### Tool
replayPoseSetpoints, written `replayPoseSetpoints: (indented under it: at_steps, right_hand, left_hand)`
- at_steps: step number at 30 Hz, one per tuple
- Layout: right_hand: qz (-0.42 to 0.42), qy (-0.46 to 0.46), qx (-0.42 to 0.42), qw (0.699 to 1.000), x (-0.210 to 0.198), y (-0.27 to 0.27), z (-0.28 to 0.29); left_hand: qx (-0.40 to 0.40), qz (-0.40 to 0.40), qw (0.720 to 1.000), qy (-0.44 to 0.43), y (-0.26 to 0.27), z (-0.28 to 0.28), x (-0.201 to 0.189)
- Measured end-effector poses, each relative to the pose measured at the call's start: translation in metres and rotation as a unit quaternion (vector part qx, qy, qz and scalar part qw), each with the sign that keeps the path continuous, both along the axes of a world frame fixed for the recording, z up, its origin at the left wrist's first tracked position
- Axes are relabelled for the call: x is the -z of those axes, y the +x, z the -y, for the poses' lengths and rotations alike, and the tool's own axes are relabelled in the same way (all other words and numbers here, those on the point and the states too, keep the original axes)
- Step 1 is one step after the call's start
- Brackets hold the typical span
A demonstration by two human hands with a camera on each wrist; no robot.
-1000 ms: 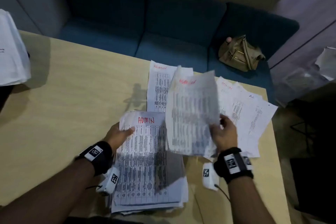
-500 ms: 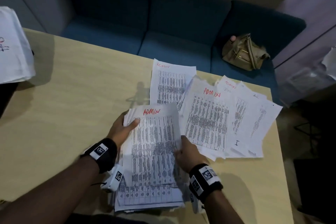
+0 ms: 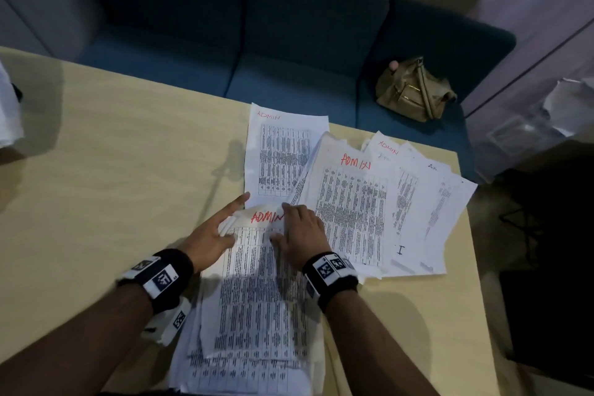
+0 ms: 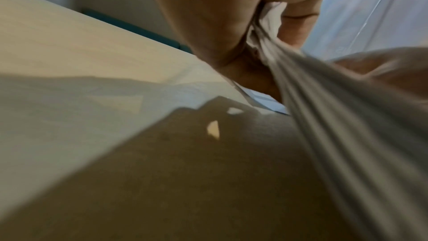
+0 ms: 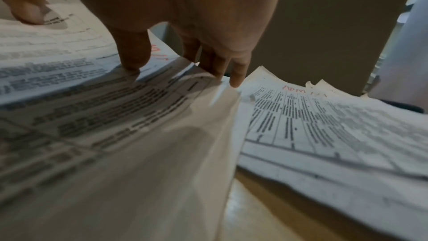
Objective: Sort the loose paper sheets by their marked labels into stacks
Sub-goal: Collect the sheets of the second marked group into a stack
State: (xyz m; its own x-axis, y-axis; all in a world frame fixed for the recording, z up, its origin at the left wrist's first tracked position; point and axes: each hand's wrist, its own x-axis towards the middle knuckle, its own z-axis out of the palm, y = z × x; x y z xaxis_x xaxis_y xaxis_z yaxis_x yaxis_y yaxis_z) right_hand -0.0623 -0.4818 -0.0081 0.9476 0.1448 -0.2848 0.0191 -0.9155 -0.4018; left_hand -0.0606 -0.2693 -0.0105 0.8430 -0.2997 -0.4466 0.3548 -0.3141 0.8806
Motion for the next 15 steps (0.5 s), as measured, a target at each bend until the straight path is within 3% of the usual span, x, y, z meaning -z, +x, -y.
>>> replayPoseSetpoints:
  at_steps: [6, 15]
  right_hand:
    - [0.051, -0.01, -0.001, 0.999, -0.002, 0.001, 0.013]
    - [-0.034, 0.018, -0.04, 0.998, -0.009, 0.005, 0.013]
  left_hand:
    - [0.015, -0.017, 1.0, -0.02, 0.003, 0.001, 0.003]
    - [0.021, -0.019, 0.998, -0.058, 0.004, 0.011, 0.007]
